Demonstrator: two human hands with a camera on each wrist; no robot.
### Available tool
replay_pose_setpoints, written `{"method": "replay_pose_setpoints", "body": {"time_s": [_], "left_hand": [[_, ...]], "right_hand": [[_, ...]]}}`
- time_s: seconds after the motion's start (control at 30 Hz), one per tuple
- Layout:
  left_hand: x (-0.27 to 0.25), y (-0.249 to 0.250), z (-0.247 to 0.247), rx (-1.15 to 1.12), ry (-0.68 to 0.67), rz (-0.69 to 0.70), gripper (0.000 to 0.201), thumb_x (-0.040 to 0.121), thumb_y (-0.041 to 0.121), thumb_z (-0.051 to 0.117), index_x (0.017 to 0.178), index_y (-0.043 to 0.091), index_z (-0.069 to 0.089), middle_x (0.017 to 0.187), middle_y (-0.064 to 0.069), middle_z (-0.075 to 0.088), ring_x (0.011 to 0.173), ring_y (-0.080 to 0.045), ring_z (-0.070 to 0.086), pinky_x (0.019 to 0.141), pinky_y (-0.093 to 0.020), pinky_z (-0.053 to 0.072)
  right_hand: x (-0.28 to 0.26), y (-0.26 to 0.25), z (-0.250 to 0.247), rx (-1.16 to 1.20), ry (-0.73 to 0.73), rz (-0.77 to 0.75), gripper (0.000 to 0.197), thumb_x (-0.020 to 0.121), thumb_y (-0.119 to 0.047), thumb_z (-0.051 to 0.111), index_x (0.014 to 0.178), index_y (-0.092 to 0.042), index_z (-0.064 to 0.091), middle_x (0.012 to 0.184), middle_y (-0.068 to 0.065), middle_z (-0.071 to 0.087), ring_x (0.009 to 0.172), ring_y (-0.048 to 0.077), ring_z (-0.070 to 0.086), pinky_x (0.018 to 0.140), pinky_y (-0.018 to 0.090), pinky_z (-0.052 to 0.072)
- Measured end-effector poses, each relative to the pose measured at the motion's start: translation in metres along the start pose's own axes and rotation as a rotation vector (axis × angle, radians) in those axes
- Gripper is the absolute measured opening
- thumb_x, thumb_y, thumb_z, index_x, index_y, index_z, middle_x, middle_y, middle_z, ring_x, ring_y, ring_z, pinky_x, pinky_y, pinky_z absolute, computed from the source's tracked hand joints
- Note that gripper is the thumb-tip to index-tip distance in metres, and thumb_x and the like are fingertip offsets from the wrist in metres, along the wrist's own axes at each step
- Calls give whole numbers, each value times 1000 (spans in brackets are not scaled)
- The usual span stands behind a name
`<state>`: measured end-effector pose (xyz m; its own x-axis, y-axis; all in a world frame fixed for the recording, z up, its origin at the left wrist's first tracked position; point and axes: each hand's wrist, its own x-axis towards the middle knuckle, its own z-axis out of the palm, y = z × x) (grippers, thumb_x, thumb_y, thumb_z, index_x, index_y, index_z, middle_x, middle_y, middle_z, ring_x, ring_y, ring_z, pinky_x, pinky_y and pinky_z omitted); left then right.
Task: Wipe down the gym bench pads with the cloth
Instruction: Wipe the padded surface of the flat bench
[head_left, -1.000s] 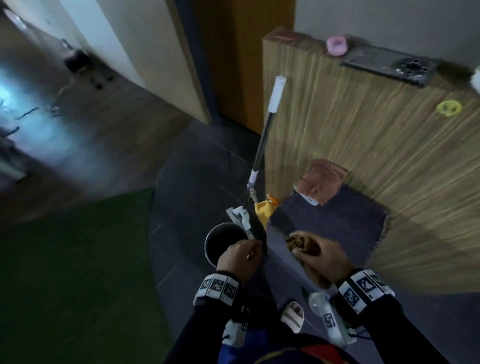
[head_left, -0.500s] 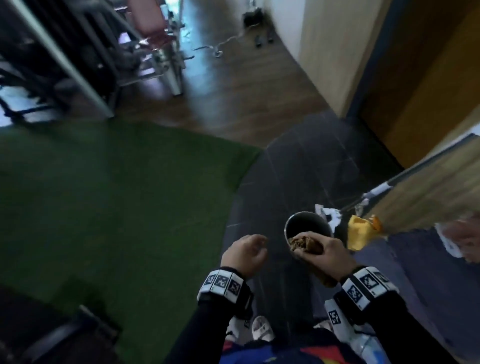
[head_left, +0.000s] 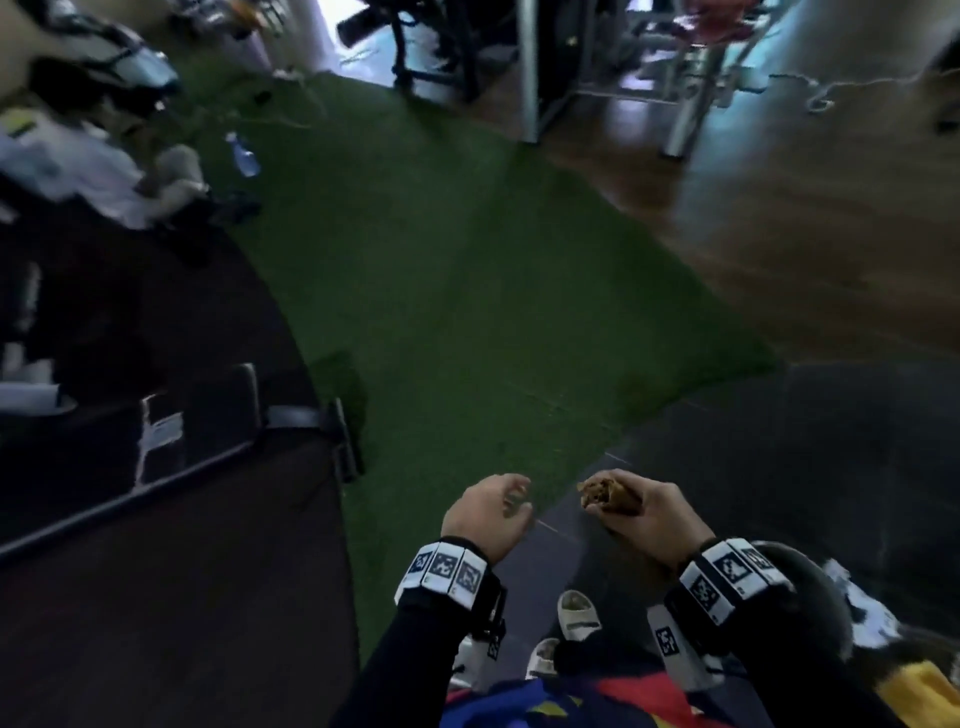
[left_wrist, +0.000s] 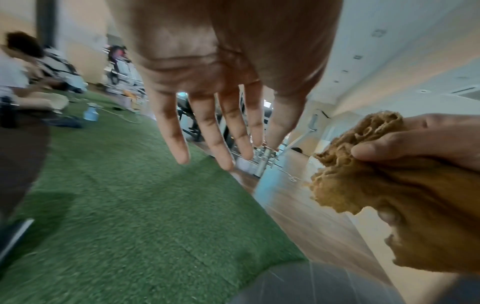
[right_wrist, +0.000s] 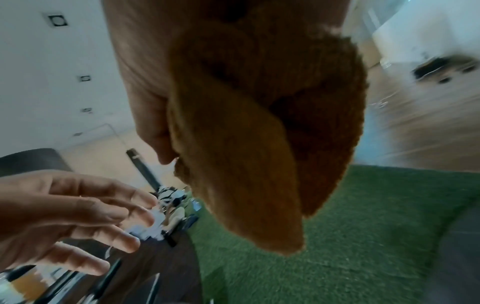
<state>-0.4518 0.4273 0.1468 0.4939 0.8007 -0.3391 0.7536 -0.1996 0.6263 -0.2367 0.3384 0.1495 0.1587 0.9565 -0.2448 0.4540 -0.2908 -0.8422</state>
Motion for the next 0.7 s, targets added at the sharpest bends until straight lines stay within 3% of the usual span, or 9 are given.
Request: {"method": "replay_pose_setpoints", "body": {"time_s": [0.1, 0.23, 0.5, 0.7], "left_hand": [[-5, -14, -11, -55, 84, -99, 29, 90, 26, 58, 119, 24, 60, 114, 5, 65, 96, -10, 62, 88, -31, 51], [-13, -26, -18, -138, 196, -221, 28, 89, 26, 58, 117, 25, 61, 111, 8, 64, 92, -8, 63, 87, -30, 51], [-22, -46, -20, -245, 370, -403, 25, 89, 26, 60, 114, 27, 62, 107, 13, 63, 88, -5, 63, 84, -29, 52], [-44, -74, -28, -278, 463, -497, 24, 89, 29, 60, 113, 32, 61, 106, 18, 62, 85, 2, 61, 78, -21, 50]], "right_hand": [[33, -12, 7, -87, -109, -88, 25, 74, -26, 77, 95, -35, 65, 86, -14, 70, 82, -5, 64, 76, 13, 49], [67, -30, 13, -171, -233, -163, 22, 74, -33, 74, 87, -47, 62, 84, -22, 69, 81, -9, 62, 69, 5, 44], [114, -56, 22, -272, -428, -274, 27, 76, -26, 75, 102, -29, 68, 88, -13, 70, 85, 1, 64, 77, 16, 48], [131, -87, 59, -286, -555, -347, 25, 78, -29, 74, 103, -28, 68, 91, -15, 70, 88, -2, 63, 83, 19, 49]]}}
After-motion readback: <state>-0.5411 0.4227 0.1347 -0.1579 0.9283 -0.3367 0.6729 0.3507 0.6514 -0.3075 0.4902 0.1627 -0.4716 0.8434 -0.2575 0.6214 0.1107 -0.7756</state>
